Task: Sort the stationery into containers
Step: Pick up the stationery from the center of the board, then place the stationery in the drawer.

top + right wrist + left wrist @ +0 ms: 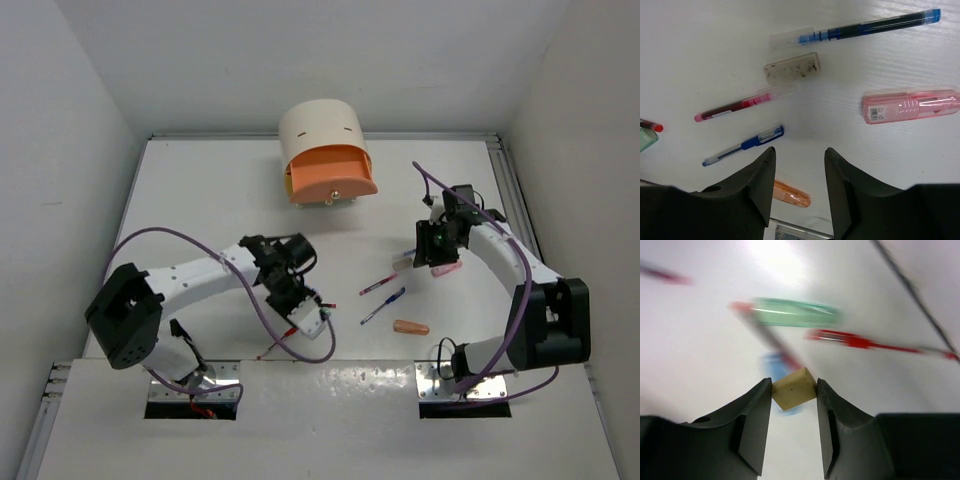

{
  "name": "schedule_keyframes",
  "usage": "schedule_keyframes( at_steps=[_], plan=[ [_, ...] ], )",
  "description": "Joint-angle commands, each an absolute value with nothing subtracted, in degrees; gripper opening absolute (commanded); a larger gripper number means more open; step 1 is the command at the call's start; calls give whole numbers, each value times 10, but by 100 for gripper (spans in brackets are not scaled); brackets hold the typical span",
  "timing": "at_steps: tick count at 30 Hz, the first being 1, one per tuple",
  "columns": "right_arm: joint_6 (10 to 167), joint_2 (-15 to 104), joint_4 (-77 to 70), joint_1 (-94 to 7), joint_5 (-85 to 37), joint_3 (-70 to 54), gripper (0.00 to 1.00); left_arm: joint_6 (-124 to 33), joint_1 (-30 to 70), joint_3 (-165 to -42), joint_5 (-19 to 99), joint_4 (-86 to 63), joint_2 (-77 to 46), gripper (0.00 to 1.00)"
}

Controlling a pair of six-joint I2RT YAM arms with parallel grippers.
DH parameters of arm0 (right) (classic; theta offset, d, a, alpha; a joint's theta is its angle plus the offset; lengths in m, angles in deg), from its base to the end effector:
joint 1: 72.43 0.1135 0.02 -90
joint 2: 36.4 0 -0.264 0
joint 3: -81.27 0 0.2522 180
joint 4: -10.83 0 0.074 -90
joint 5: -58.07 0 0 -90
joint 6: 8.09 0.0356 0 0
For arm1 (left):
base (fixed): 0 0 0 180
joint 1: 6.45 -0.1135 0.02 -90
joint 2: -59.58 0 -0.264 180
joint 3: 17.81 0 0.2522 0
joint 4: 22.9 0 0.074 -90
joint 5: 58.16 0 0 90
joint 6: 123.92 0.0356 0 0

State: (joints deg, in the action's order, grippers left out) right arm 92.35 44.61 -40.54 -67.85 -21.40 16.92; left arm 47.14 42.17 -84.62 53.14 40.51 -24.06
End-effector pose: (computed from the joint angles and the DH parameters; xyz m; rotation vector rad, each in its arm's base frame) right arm 0.2598 0.0273 0.2009 0.0920 2.7667 0.3231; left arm 0.1558 -0.1964 0.1972 2.5921 1.1671 -0.4454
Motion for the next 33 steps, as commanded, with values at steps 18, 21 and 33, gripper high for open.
schedule_keyframes(
  at_steps=[18,21,33],
  plan=[
    [891,426,-373,-648,-230,134,42,-198,221,-1354,591,141,-406,23],
    [884,427,-367,-644,-235,134,42,-229,208,-1392,590,138,-450,26],
    [839,425,-355,-604,-245,151,39,-264,185,-1424,592,97,-469,71]
  ],
)
